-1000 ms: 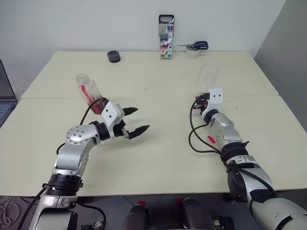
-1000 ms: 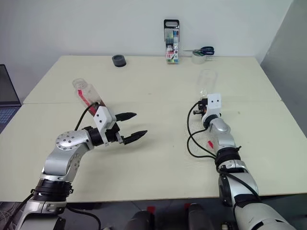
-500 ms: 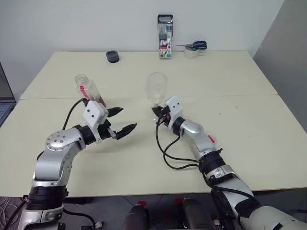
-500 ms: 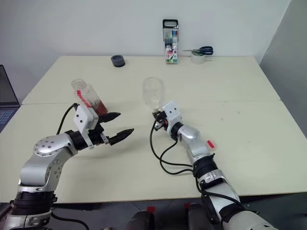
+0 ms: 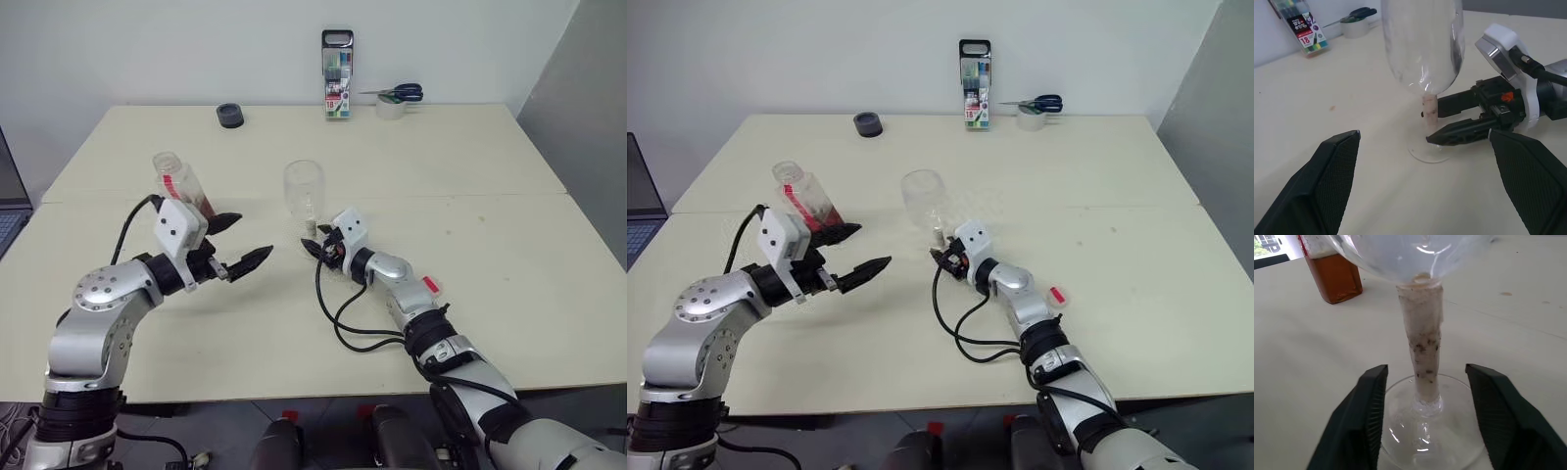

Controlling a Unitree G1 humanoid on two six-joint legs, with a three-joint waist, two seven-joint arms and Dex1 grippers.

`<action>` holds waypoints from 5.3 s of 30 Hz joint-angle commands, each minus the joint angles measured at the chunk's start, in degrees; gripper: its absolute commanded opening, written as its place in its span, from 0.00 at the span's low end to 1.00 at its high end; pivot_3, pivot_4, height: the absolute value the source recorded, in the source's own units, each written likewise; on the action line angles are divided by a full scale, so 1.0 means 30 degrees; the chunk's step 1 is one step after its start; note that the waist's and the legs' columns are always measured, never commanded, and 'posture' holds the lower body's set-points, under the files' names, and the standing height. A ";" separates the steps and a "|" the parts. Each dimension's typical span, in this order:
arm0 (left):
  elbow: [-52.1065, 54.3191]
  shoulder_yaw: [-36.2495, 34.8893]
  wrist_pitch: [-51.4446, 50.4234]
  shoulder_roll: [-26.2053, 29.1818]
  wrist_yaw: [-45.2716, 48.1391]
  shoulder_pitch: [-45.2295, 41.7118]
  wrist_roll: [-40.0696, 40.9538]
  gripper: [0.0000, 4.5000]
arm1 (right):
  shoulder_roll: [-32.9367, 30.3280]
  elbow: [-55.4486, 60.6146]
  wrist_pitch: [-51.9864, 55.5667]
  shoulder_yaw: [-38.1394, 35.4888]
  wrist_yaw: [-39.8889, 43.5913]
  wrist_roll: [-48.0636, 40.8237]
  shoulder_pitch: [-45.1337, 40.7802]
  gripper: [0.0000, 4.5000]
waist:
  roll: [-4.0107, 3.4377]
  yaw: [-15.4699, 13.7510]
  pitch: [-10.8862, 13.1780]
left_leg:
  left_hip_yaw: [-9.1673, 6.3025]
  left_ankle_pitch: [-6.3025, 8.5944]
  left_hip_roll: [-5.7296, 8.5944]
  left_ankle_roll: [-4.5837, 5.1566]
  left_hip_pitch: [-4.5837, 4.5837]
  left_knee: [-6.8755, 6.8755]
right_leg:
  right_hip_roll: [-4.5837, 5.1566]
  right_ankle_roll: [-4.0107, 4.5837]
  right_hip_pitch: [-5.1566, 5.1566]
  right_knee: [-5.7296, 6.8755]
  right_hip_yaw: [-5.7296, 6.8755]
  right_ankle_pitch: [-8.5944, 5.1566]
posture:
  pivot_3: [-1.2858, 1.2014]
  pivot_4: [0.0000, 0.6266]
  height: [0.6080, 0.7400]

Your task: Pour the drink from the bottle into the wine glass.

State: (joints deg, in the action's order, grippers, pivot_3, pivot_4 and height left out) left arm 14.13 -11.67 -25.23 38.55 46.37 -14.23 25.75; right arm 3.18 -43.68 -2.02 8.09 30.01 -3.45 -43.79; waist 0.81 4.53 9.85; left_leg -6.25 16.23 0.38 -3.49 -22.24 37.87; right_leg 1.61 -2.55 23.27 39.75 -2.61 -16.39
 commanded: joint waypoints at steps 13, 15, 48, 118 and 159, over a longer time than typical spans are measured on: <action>0.0760 -0.0502 0.0063 -0.0327 -0.0882 -0.1518 0.0800 1.00 | -0.0422 0.1587 -0.0059 -0.0124 0.0703 -0.0154 0.0272 0.99 | 0.0000 0.0063 0.0000 | 0.0003 -0.0001 -0.0001 -0.0002 0.0000 -0.0001 | -0.0001 0.0000 0.0001 -0.0001 -0.0004 0.0000 | 0.52 0.24 1.00; 0.0774 -0.0474 0.0007 -0.0411 -0.1047 -0.1662 0.0841 1.00 | -0.0641 0.2038 0.0054 -0.0025 0.0830 -0.0095 0.0497 0.99 | 0.0001 0.0061 -0.0001 | 0.0001 -0.0001 0.0000 -0.0002 0.0000 -0.0001 | 0.0000 0.0000 0.0000 0.0000 -0.0003 0.0000 | 0.52 0.24 1.00; -0.4056 -0.1356 0.4357 -0.3845 -0.7437 0.0973 -0.2924 1.00 | -1.0128 2.3239 1.2173 -0.0595 0.6082 -0.6910 0.7914 0.99 | 0.0019 -0.0768 -0.0003 | -0.0004 0.0004 0.0000 0.0007 -0.0045 0.0018 | 0.0014 -0.0004 -0.0041 -0.0145 0.0021 -0.0002 | 0.52 0.24 1.00; -1.7383 0.0418 0.8928 -0.3667 -0.7749 -0.9332 -0.5992 0.37 | -0.9584 2.4690 1.3107 -0.0807 0.2389 -0.7768 0.6071 1.00 | 0.0030 -0.0877 -0.0009 | -0.0035 -0.0012 0.0013 -0.0021 -0.0106 0.0032 | 0.0019 -0.0006 -0.0023 -0.0182 0.0073 0.0002 | 0.52 0.24 1.00; -1.8550 0.7866 2.1117 -0.0605 -1.2158 -1.4203 -1.8387 0.37 | -0.9959 2.4390 1.2661 -0.2695 0.0902 -0.8652 0.5891 1.00 | 0.0031 -0.0856 -0.0007 | -0.0042 -0.0003 0.0027 -0.0002 -0.0161 0.0038 | 0.0010 -0.0004 0.0009 -0.0188 0.0073 0.0003 | 0.52 0.24 1.00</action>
State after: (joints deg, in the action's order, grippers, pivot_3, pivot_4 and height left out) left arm -42.45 12.19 36.23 35.52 12.45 -54.17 -28.43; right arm -26.36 28.53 36.66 1.05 32.81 -29.22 -25.45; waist 0.91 1.96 9.82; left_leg -6.38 16.22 0.46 -3.50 -22.73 37.98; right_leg 1.64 -2.56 23.30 39.20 -2.39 -16.38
